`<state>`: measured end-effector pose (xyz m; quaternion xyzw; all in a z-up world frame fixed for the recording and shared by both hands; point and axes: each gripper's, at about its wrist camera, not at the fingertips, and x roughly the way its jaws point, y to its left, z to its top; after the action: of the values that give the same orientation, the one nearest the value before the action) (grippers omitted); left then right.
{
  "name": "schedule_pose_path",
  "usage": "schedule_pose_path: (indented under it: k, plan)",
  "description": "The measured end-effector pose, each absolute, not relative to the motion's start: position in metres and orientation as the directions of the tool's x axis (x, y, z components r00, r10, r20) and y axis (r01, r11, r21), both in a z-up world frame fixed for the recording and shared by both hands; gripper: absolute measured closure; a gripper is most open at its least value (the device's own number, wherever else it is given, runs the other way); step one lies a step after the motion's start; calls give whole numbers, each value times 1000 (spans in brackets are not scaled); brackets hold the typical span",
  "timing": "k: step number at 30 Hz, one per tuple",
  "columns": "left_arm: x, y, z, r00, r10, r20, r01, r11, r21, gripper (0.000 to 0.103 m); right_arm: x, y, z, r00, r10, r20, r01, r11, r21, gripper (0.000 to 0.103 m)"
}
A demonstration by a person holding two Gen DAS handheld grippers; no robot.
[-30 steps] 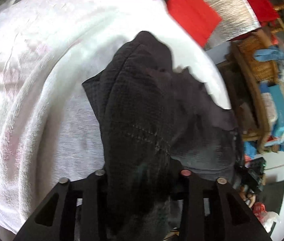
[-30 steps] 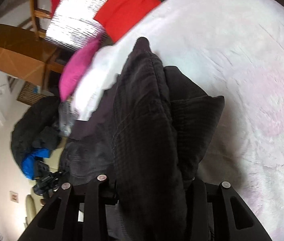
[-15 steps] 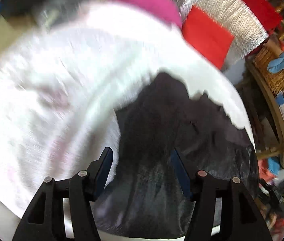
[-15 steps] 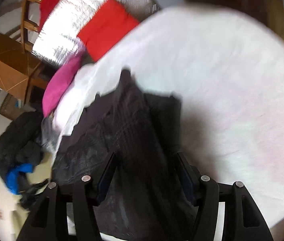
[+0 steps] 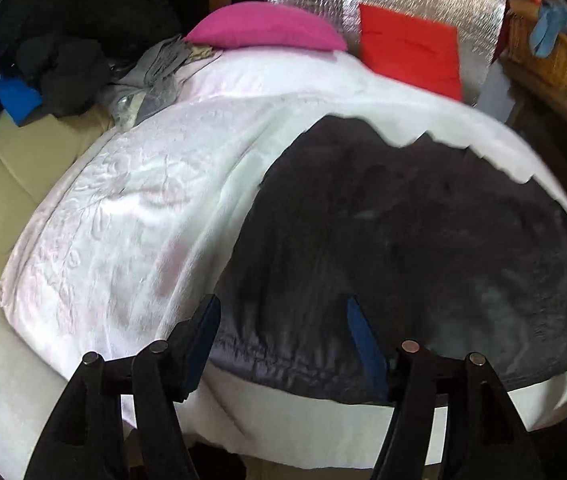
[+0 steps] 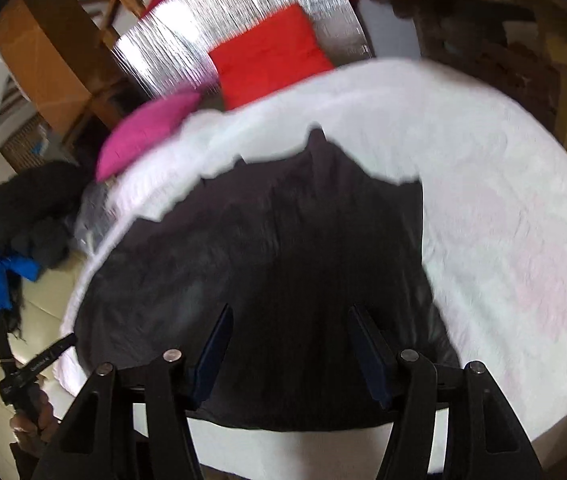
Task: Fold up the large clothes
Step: 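Lay the folded jacket down and pull it flat with both grippers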
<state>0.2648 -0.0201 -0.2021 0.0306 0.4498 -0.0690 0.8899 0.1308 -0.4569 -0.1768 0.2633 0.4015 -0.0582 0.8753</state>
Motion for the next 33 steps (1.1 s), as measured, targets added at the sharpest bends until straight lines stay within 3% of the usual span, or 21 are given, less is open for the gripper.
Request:
schedule_pose_path:
  k: [6, 15, 22, 33]
  plan:
    - [269, -11, -212, 590, -75, -804, 121, 993, -4, 36, 143, -455, -192, 603, 91, -792, 339, 870, 358, 41]
    - [270, -13, -214, 612, -35, -790, 116, 992, 46, 36, 191, -470, -155, 642, 3, -767, 340, 895, 288, 41]
    - [267, -19, -215, 621, -9, -784, 117, 990, 82, 36, 247, -501, -196, 560, 53, -827, 409, 850, 332, 42]
    - [263, -24, -216, 630, 23, -776, 112, 986, 120, 36, 196, -458, -169, 626, 54, -778, 326, 888, 325, 43]
